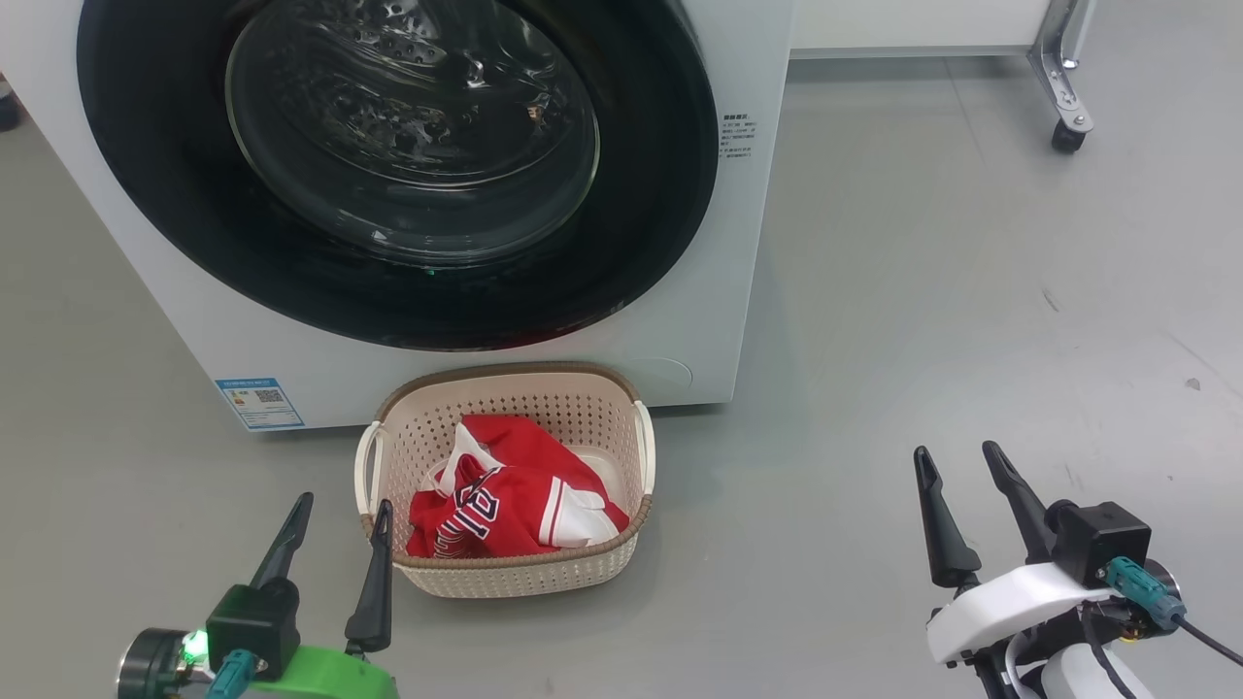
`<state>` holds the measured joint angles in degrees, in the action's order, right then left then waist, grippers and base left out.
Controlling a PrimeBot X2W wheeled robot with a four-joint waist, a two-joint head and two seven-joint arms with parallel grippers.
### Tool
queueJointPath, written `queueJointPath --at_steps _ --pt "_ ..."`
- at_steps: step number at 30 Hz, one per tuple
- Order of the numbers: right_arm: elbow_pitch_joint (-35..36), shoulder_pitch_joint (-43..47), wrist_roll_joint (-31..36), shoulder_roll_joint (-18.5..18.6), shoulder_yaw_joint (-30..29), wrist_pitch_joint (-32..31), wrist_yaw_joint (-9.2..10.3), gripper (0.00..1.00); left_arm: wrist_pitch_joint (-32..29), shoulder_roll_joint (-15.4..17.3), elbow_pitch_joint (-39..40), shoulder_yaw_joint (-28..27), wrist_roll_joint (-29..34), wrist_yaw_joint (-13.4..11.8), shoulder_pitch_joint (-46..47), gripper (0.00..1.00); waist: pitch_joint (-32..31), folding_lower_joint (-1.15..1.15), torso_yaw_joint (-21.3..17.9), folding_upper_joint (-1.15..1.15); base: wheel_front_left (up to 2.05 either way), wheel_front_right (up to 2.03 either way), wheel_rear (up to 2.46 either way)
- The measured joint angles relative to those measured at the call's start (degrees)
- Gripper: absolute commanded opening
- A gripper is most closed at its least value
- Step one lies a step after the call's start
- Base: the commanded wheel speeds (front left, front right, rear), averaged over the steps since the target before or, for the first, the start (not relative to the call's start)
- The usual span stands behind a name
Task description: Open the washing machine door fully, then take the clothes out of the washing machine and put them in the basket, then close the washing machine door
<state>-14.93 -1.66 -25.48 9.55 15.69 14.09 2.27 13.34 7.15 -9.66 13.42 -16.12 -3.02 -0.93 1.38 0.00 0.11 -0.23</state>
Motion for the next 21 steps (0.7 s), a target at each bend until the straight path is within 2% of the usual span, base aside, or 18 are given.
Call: queueJointPath --at_steps 21 --pt "4.8 2.2 0.0 0.8 -0.1 -1.5 1.40 1.00 -0.2 0.0 0.8 0.1 0.0 -0.2 0.0 1.00 0.5 0.00 -0.4 0.00 0.00 0.00 0.00"
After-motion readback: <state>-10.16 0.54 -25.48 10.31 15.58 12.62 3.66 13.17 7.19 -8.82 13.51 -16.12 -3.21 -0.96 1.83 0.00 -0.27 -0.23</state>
